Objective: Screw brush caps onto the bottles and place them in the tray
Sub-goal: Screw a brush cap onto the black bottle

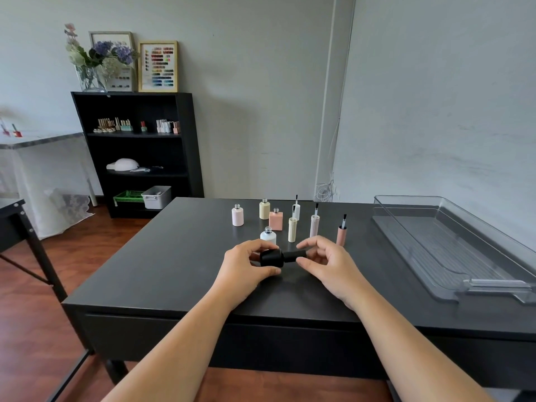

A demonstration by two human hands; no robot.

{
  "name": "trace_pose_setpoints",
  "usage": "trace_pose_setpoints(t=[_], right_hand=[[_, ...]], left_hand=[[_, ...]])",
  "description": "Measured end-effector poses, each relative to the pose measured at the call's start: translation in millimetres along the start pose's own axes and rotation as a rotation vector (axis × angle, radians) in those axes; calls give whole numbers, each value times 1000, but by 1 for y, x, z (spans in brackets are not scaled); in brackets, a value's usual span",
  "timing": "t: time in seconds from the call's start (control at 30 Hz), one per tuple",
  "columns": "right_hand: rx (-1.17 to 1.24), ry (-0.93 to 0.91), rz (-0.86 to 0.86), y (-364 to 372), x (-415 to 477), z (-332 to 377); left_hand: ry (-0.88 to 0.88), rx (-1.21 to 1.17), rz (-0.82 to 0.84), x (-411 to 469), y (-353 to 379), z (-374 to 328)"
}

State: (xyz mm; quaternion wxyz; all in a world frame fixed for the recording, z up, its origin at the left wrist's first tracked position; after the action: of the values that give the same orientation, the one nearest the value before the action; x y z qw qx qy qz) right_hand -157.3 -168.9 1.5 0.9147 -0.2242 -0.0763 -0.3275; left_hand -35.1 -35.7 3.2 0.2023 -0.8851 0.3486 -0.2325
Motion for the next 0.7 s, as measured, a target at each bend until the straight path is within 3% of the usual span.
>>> trace_pose_setpoints(t=[0.47,0.7], right_hand=[[-79,62,-38,-3,0,-3],[-61,-17,19,2,1,-1]], left_hand=[[3,15,14,-1,1,-1],[3,33,28,0,2,0]])
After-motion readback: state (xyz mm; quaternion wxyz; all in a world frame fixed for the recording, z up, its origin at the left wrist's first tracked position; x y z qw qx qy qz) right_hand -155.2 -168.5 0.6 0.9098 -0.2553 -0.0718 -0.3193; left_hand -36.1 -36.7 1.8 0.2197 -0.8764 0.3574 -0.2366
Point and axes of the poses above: each hand's wrist, its own x-axis towards the middle knuckle, its own y-axis out of the palm, z = x × y, the point moved 8 cm from there along x, towards the middle knuckle, and after that the axes turned 3 degrees about x, right-handed, at the moved point
